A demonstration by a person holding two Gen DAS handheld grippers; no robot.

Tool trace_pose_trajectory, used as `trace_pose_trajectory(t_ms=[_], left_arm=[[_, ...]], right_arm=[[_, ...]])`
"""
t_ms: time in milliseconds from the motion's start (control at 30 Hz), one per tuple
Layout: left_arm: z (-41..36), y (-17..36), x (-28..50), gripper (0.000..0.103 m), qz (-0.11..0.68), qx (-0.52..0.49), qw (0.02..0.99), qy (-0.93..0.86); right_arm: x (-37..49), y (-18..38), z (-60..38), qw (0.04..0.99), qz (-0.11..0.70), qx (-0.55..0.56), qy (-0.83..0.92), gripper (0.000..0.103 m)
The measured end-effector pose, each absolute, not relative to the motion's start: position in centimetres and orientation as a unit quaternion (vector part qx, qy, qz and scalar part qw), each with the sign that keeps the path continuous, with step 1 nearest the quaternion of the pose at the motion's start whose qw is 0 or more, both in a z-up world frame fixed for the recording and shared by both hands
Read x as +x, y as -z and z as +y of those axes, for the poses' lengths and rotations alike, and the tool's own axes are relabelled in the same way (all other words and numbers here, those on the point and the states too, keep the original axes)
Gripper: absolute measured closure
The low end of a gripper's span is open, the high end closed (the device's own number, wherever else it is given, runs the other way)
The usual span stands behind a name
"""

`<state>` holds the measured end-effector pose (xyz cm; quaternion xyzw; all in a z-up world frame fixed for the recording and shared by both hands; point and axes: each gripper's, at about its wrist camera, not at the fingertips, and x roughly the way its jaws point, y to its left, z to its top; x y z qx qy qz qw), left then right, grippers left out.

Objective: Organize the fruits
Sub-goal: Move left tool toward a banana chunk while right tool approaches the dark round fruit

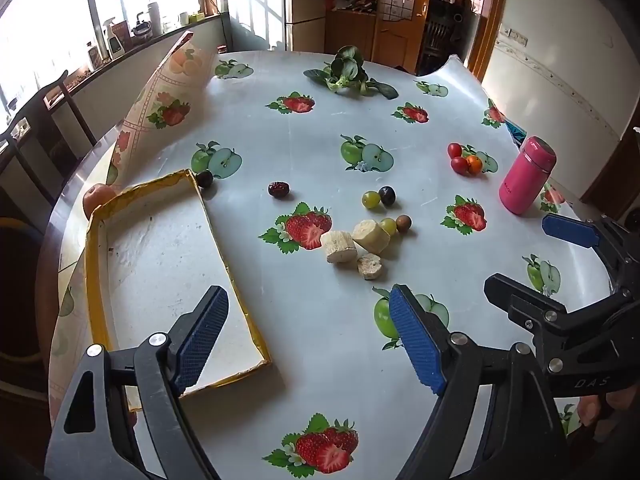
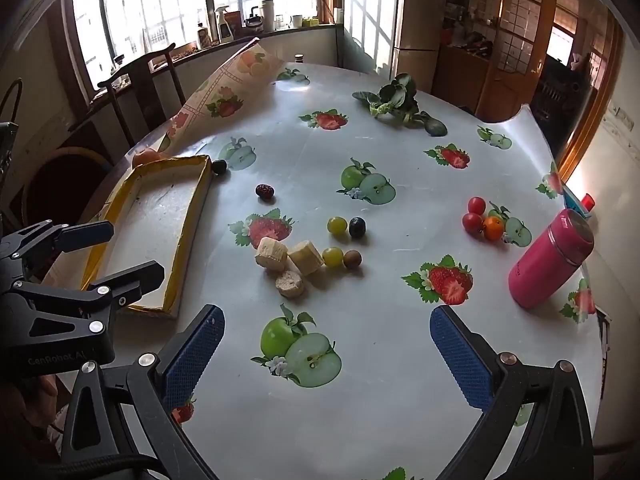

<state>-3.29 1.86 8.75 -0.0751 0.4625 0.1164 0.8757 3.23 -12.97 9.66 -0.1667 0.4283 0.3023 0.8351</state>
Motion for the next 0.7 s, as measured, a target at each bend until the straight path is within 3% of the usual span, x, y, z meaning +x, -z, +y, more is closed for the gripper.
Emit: trace_pose_trajectory(t_ms=[700], left_arm=[[1.8, -7.4, -2.2, 0.02, 0.481, -0.083, 0.866, -0.105]], right_arm=[[4.5, -8.3, -13.1, 0.831, 0.438, -0.162, -0.302, 0.0]])
